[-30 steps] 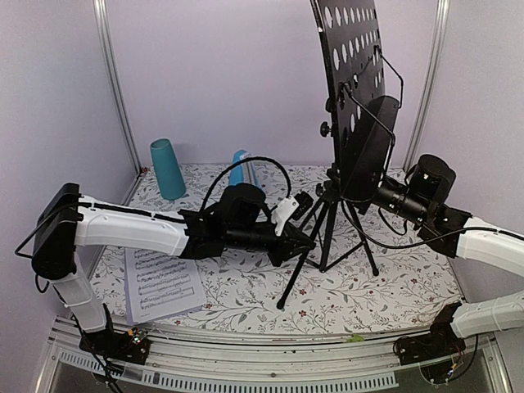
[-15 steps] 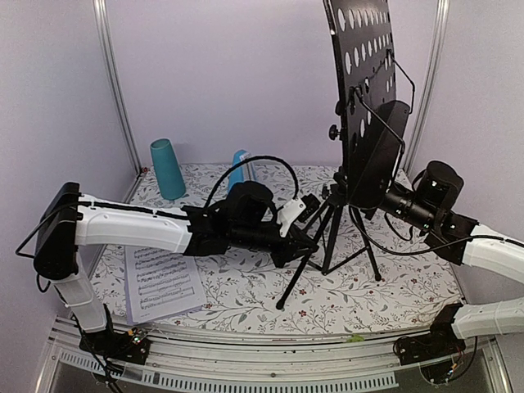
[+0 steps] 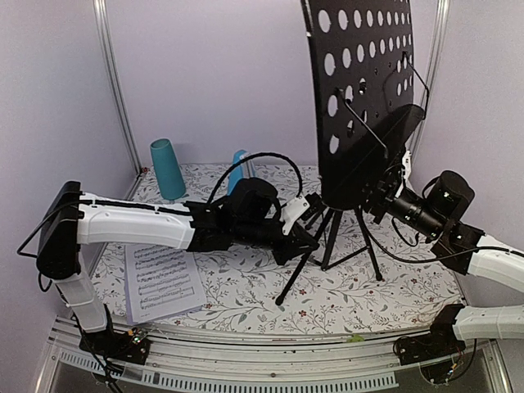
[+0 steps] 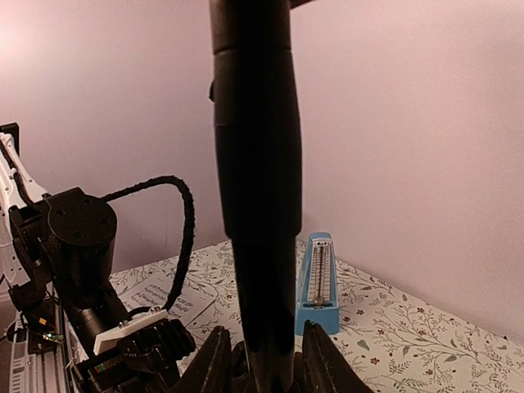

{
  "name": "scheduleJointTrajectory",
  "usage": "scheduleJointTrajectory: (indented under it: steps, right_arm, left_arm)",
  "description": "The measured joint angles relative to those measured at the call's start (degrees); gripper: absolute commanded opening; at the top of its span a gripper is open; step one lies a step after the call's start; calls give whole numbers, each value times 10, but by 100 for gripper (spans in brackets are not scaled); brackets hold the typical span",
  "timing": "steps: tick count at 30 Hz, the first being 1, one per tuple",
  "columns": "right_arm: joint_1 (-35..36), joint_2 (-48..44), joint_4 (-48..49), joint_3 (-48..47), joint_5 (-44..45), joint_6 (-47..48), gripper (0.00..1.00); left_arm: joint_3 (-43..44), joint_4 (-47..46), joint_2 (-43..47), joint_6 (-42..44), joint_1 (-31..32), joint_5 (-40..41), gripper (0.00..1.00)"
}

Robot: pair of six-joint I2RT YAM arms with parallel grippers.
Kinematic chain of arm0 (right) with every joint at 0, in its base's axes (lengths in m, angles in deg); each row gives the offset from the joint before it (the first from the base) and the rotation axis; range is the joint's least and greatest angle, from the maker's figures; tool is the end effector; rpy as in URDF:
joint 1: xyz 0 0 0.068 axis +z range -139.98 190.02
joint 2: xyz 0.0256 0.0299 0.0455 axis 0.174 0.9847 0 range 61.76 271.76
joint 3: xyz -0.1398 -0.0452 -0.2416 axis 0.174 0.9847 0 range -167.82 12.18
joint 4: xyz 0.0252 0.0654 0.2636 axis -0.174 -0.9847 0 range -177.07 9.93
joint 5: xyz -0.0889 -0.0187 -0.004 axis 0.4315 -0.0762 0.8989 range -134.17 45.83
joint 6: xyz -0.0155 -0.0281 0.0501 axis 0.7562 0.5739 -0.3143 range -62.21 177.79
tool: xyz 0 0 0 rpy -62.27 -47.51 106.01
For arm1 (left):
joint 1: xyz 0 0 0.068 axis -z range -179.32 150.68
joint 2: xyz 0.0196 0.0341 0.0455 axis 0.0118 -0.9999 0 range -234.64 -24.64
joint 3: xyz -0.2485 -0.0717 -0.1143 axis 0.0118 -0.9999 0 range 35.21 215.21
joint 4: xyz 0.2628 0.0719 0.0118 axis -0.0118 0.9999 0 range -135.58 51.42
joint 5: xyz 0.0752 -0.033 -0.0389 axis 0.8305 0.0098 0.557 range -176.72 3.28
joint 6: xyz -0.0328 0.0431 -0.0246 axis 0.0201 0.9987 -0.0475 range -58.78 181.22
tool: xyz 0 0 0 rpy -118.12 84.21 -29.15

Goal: Set up the instrument practice props
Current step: Screw the knob on the music stand.

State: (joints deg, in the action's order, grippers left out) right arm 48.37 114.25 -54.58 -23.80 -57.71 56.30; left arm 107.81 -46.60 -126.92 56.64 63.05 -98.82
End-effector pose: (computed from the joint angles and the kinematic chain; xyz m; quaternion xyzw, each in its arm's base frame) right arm 0.1752 0.1516 0.3338 -0.2889 0.5836 0.3293 0.6837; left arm 0.1930 -0.3884 0.2504 0.4604 0.7229 -0.3554 0.3731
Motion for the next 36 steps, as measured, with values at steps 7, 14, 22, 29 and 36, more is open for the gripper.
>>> scheduleJointTrajectory:
  steps: [7, 14, 22, 29, 36]
  right_arm:
    - [-6, 0, 14, 0, 12, -25, 46]
    - [-6, -20, 36, 0, 25, -40, 62]
    - [-6, -59, 21, 30, 38, -56, 65]
    - [-6, -85, -12, 89, 49, -90, 68]
    - [-6, -101, -24, 110, 62, -107, 98]
  left_arm:
    - [3, 9, -1, -11, -9, 13, 0]
    - [3, 10, -1, -17, -11, 16, 0]
    - [2, 19, 0, -14, -11, 19, 41]
    - [-14, 56, 3, -14, -14, 20, 67]
    - [-15, 32, 50, -19, -27, -7, 78]
